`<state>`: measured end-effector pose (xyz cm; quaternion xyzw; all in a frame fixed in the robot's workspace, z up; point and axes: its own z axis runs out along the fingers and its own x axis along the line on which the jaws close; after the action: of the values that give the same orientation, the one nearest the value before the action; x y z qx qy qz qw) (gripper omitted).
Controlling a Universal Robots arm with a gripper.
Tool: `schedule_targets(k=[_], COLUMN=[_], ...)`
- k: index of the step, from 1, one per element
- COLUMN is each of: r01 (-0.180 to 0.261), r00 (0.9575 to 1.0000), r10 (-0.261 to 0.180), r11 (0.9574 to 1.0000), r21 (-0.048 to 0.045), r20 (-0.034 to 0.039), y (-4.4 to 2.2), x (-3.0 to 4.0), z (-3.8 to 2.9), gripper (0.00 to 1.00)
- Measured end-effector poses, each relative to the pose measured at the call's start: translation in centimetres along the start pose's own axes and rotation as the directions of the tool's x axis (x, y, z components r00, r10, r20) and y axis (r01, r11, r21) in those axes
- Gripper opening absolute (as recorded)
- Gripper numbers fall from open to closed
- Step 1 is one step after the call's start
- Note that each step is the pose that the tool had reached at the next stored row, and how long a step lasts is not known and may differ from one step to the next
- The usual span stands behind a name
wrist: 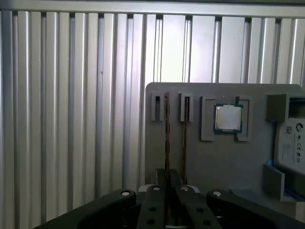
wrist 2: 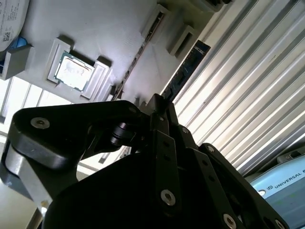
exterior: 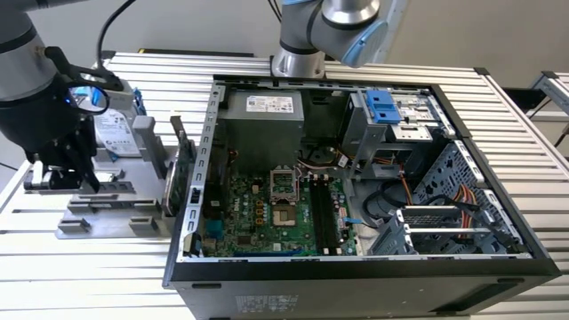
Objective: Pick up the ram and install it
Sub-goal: 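Pick up the ram and move it above insertion slot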
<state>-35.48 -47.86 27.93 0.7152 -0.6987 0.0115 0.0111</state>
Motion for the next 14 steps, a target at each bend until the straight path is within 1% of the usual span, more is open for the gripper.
schedule_targets(k=[8,14], r01=[-0.013,-0.015], r00=[0.9999,0.9999], r10=[0.013,0.015], r11=[0.9999,0.9999], r21=[-0.0004,-0.0005], r20=[0.0002,0.0003], y=[0.00,0.00], x=[0.05,0.08], z=[-1.51,-2.63], gripper=[0.00,0.00])
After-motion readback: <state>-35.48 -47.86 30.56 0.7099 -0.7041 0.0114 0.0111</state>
